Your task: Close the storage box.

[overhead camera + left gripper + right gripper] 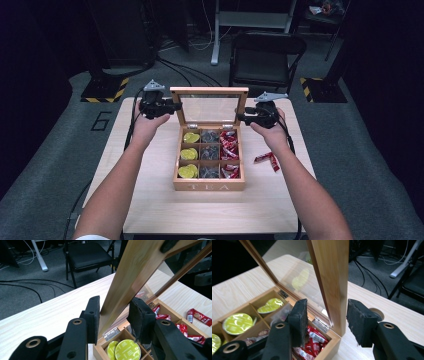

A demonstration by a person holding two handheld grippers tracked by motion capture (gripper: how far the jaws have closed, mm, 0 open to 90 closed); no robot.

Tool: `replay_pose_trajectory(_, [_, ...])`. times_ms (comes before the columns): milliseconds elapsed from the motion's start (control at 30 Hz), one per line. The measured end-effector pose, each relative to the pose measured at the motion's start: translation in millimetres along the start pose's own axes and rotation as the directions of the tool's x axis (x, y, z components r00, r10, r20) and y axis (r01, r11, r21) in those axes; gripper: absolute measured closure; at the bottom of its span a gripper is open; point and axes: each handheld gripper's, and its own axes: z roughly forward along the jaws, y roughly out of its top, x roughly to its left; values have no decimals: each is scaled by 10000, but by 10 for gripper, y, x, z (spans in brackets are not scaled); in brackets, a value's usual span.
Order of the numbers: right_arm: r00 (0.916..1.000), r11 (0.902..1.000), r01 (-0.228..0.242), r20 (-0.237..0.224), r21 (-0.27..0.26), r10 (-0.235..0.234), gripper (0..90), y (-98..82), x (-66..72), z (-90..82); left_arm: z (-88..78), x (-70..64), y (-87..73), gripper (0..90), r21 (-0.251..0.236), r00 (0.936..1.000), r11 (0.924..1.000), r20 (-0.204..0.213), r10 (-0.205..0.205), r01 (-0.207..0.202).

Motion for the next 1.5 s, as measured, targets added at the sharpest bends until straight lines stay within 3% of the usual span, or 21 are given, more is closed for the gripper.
replay_pose_trajectory(333, [9990,9989,441,123,-183,-439,550,159,44,-78,-26,-24,-35,611,-2,10000,10000,40,-17,17])
replay_pose_trajectory(667, [9979,9977,626,191,-243,-621,591,210,85,-122,-55,-46,-81,606,-38,10000,10000,76,2,-2])
replay_pose_trajectory(833, [9973,9971,722,138,-229,-719,615,214,110,-146,-77,-52,-122,596,-43,9996,10000,272,-76,77])
replay_pose_trajectory(1000, [9929,9934,1146,330,-1,-1145,627,213,167,-167,-98,-64,-139,591,54,9994,10000,351,-79,77])
replay_pose_trajectory(1167, [9913,9919,1267,346,63,-1268,626,190,196,-187,-112,-111,-145,569,94,9996,9999,267,79,-81])
replay_pose_trajectory(1500, [9865,9871,1592,406,-165,-1584,615,76,270,-235,-167,-184,-269,533,101,9991,9996,354,249,-252])
